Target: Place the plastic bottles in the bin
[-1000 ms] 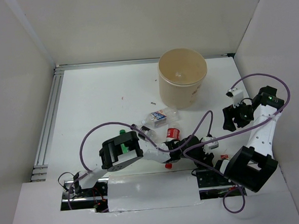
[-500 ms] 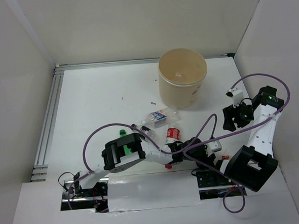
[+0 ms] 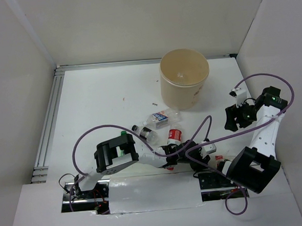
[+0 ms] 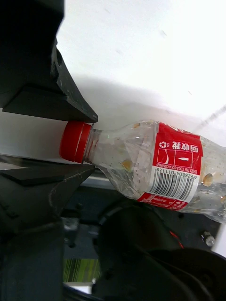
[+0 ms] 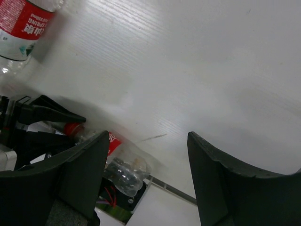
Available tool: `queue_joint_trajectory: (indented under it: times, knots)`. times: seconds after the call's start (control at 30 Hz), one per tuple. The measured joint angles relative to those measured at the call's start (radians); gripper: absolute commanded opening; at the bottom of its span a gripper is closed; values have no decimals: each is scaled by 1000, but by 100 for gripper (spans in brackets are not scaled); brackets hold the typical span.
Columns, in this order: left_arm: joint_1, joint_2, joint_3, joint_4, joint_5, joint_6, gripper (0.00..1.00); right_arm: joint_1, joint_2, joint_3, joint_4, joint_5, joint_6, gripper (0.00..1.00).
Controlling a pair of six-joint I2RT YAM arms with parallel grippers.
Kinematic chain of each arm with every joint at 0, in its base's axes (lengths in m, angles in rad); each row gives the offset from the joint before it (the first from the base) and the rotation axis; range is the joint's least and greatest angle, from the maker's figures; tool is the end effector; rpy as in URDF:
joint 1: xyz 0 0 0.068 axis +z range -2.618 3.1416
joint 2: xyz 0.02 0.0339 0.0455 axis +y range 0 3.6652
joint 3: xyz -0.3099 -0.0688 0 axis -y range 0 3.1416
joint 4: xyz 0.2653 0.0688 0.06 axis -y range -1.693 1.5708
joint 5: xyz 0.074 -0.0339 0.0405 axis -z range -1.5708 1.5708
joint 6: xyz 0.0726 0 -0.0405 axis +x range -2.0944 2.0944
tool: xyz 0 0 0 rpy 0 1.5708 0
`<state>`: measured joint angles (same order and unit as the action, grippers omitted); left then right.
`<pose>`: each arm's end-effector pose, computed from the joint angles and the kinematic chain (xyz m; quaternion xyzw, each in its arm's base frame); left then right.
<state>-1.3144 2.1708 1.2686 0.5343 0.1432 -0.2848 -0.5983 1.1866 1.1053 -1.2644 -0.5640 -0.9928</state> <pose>0.1276 -0.5275 0.1458 0.4402 0.6959 -0.4458 0.3511 0.1899 -0.0825 0.3071 -0.2177 0.9298 0.1165 0.2730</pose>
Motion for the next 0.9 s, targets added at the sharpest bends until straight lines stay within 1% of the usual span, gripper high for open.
queue_joint_trajectory:
  times: [0.13,0.27,0.33,0.43,0.7,0.9]
  knots:
    - [0,-66,-47,-41,-58,0,0,-4,0,16,9,-36,26,76]
    - [7,-126,-48,-85,-122,3,0,-5,0,19,17,-65,47,80]
    - [12,-163,-48,-102,-156,10,0,-5,-1,19,18,-80,56,83]
    - [24,-216,-48,-139,-217,24,0,-5,-8,20,22,-104,64,84]
    - [75,-341,-61,-256,-383,53,0,-5,-39,21,49,-179,103,84]
    - [150,-482,-65,-333,-495,103,0,-5,-47,21,64,-220,117,84]
